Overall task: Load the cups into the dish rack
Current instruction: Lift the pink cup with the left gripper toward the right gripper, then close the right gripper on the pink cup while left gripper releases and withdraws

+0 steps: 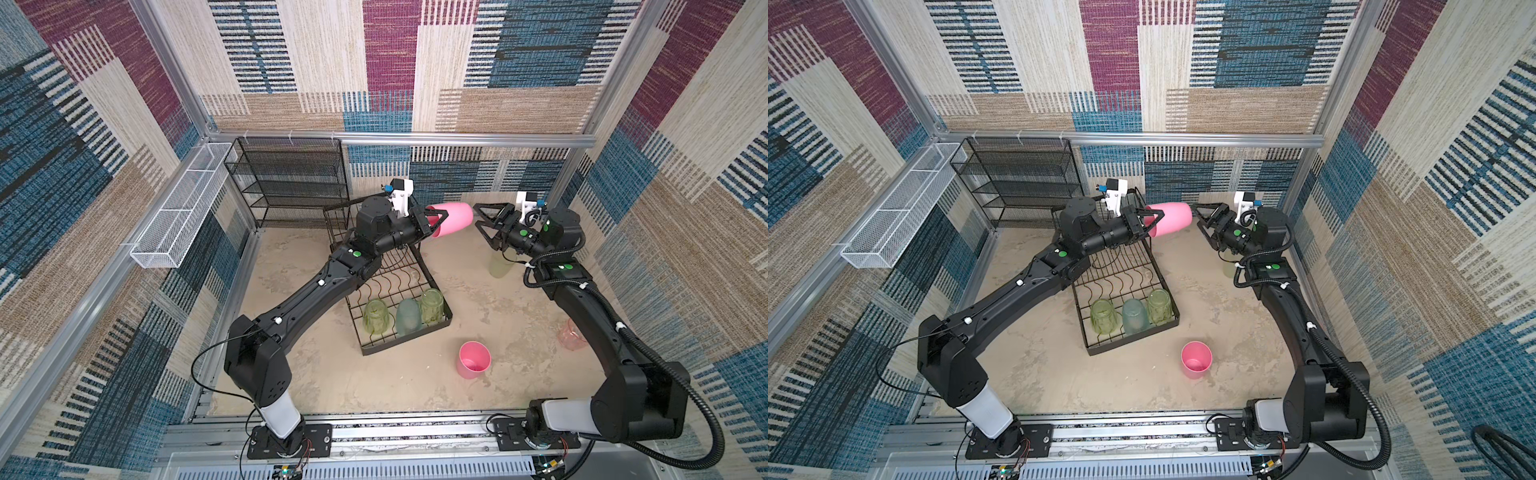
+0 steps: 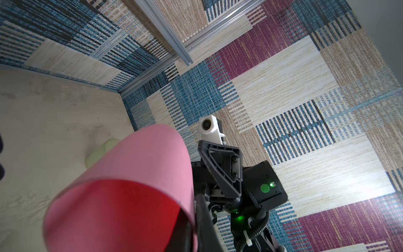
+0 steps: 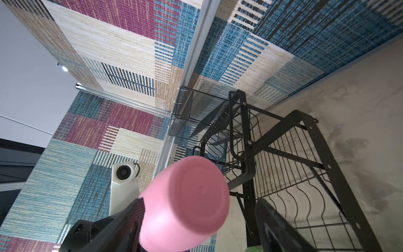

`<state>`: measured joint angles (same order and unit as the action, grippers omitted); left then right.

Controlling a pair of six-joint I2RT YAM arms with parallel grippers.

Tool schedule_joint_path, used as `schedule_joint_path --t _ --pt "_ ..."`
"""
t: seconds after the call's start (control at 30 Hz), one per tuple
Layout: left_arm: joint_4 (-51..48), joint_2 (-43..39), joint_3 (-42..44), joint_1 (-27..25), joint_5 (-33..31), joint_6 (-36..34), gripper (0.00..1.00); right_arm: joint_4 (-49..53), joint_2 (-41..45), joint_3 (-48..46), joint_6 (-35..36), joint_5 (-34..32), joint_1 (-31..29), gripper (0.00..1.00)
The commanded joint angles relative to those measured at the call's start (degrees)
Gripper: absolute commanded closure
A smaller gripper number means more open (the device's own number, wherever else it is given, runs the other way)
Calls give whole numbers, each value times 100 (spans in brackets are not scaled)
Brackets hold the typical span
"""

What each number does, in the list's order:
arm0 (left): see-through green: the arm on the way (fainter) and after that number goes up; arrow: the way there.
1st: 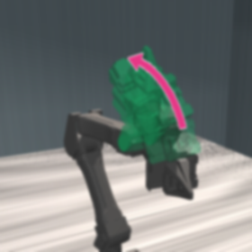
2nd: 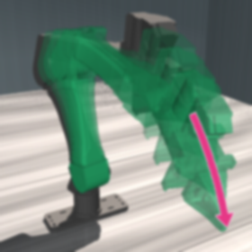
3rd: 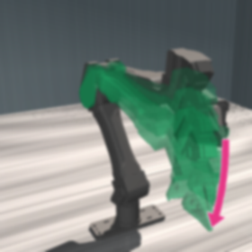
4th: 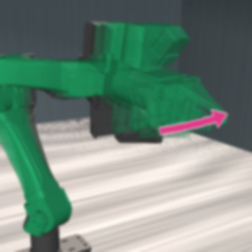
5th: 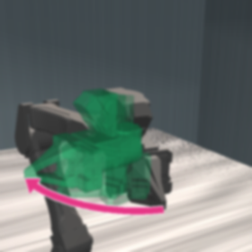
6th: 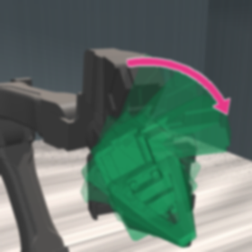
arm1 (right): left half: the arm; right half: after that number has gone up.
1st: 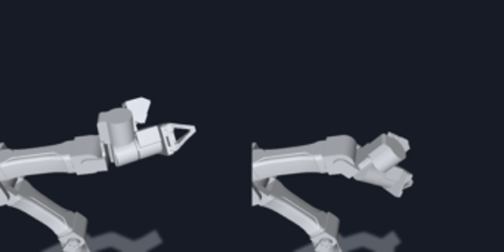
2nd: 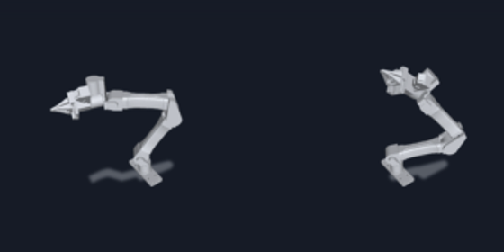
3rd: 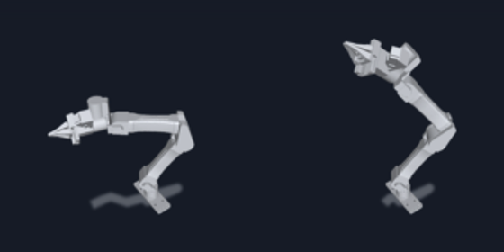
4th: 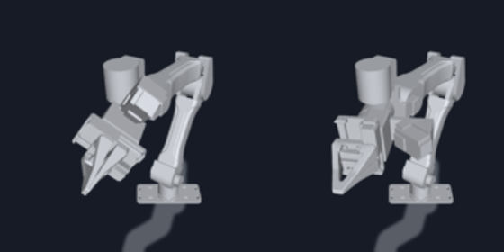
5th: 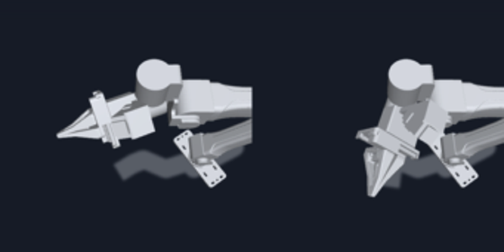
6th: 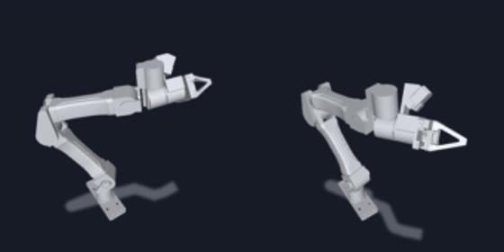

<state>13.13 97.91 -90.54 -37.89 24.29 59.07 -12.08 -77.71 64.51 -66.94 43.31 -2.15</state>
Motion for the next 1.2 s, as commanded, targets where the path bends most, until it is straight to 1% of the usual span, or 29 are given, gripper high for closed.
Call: schedule_joint_path --t 0.0,0.17,0.27,0.6,0.77,0.83,0.9,1.0,1.17 --pt "750 135 -65 -63 58 231 93 -776 -64 -58 -676 248 13 17" --pt "1032 380 -183 -148 118 314 93 -1033 -121 -123 -985 246 13 16" --pt "1295 476 -164 -190 115 402 93 -1076 -130 -180 -1055 197 15 15" --pt "1649 692 -134 -394 4 482 92 -1142 -113 -270 -1166 -121 22 16" --pt "1687 789 -137 -464 -40 465 88 -1115 -18 -334 -1105 -333 21 21" --pt "1636 818 -178 -468 -33 448 84 -1083 27 -359 -1043 -421 22 28" --pt "1557 838 -224 -474 -7 415 77 -981 97 -356 -929 -535 20 32" --pt "1438 819 -230 -483 12 343 64 -773 203 -328 -706 -719 22 35" --pt "1066 682 -173 -483 3 120 50 -429 356 -278 -226 -1034 21 39"
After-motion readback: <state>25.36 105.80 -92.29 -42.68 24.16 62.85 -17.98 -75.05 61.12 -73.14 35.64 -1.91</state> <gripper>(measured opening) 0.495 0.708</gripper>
